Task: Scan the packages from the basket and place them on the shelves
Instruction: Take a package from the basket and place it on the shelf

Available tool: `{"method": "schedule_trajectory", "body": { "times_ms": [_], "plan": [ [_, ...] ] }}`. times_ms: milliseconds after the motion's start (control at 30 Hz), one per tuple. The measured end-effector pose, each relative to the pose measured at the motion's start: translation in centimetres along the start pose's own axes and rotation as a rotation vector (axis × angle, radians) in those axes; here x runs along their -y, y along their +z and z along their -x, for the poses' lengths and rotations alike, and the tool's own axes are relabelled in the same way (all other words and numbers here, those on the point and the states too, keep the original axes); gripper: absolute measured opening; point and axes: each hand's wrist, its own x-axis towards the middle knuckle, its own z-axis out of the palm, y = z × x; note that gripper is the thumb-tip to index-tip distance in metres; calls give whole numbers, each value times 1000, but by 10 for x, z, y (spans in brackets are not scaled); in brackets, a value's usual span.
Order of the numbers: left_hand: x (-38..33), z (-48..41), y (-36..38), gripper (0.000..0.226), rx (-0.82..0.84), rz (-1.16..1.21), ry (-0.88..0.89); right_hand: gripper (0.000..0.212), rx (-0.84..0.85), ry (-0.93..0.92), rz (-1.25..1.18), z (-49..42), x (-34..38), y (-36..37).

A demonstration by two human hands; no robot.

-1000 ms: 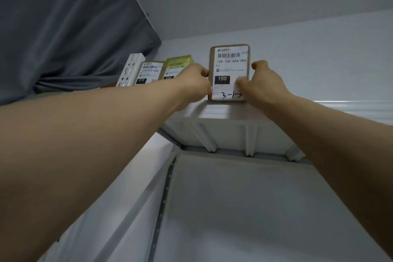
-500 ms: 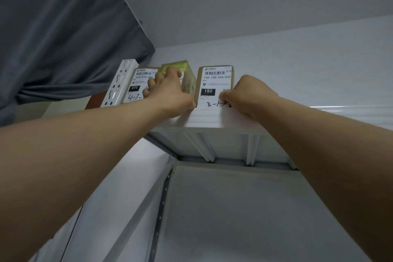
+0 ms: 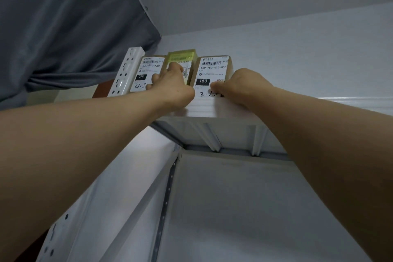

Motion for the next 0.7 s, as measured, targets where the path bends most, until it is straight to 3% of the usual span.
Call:
{"method": "schedule_trajectory", "body": {
  "times_ms": [67, 200, 267, 367, 500, 700],
  "plan": [
    [-5, 8, -1, 67, -30, 21, 18, 31, -49, -19, 10, 9, 0, -7],
    [-27, 37, 3, 51, -125, 53, 112, 33, -398, -113, 43, 42, -5, -25],
    [-44, 56, 11, 40, -145, 71, 177, 32, -461, -204, 75, 66, -16, -36],
    [-74, 91, 25, 33, -129, 56, 282, 26, -425, -240, 77, 103, -45, -55],
    [-112, 154, 52, 35, -34, -10, 366, 20, -319, -156, 90, 157, -104, -78],
    [-146, 256, 102, 10, 221, -262, 498, 19, -111, -53, 174, 260, -197, -119]
  ]
}}
